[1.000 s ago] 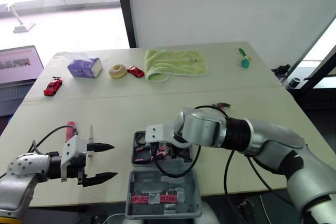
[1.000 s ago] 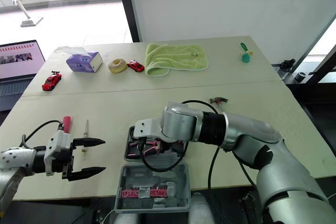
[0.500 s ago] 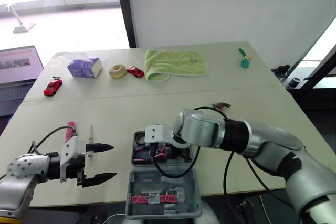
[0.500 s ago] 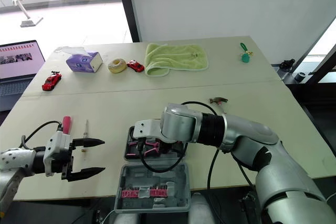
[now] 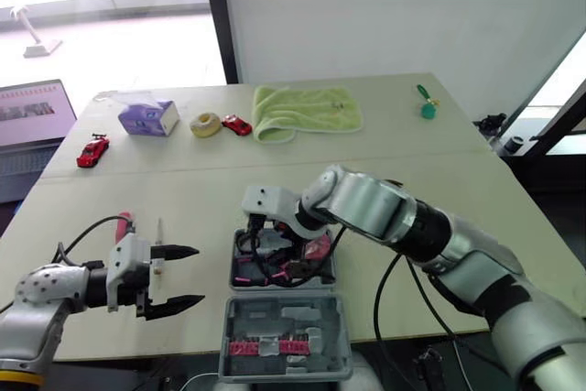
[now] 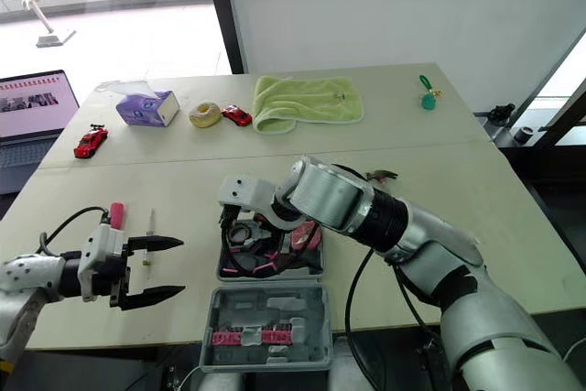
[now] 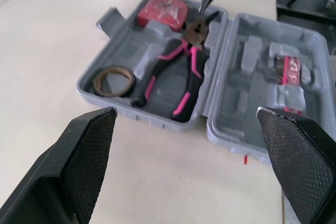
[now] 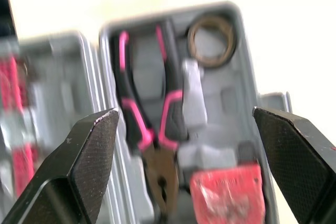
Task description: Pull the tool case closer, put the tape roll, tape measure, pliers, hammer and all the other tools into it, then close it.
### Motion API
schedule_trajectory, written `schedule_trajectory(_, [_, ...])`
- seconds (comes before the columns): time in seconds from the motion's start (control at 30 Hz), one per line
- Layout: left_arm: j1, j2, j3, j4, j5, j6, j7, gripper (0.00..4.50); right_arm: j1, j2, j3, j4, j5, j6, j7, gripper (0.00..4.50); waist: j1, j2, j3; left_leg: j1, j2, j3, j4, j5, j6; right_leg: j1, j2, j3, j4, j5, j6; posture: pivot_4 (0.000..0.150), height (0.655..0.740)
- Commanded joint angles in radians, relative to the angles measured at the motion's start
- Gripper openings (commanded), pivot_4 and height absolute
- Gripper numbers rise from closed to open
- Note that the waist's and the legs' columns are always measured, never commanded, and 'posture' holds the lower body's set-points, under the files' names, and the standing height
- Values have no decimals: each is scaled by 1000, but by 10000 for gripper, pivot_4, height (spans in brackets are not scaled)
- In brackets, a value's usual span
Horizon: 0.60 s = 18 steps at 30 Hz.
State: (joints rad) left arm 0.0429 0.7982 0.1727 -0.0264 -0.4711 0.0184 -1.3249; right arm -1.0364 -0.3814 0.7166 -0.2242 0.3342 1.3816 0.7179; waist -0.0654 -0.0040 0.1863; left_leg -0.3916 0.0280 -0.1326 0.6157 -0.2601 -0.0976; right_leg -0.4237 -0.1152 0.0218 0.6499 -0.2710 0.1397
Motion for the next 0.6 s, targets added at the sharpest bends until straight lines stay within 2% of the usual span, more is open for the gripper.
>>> schedule_trajectory(0.03, [-11,-6,-2,-39,-20,15,6,45000,196,38,-105,-121,-23,-104,-116,33956,0,-2,-1,0,0,0,0,0,0,1,0,0,0,0,0,1500,7400])
schedule_trajectory(0.23, [-23,-3,4,-25,-13,13,-15,45000,413,18,-109,-162,-129,-432,-196,3668,-6,-2,-1,1,0,0,1,0,0,0,1,0,2,0,0,1500,7400])
schedule_trajectory(0.27, [-29,-6,2,-26,-12,11,-15,45000,460,14,-116,-157,-148,-525,-201,416,-4,-2,-1,1,0,0,1,0,0,0,1,0,2,0,0,1500,7400])
schedule_trajectory(0.37, [-40,-16,-1,-30,-14,3,-17,45000,558,-12,-103,-129,-224,-720,-215,416,-1,-2,-1,1,0,0,1,0,0,1,1,0,0,0,0,1500,7400])
schedule_trajectory(0.47, [-42,-18,-3,-30,-18,6,-25,45000,630,-15,-111,-119,-250,-793,-211,416,-2,-2,-1,1,0,0,1,0,0,1,0,0,0,0,0,1500,7400])
schedule_trajectory(0.6, [-42,-31,-16,-43,-14,-2,-31,45000,710,51,-191,-65,-240,-878,-256,416,-4,-2,-1,1,0,0,1,0,0,1,1,0,0,0,0,1500,7400])
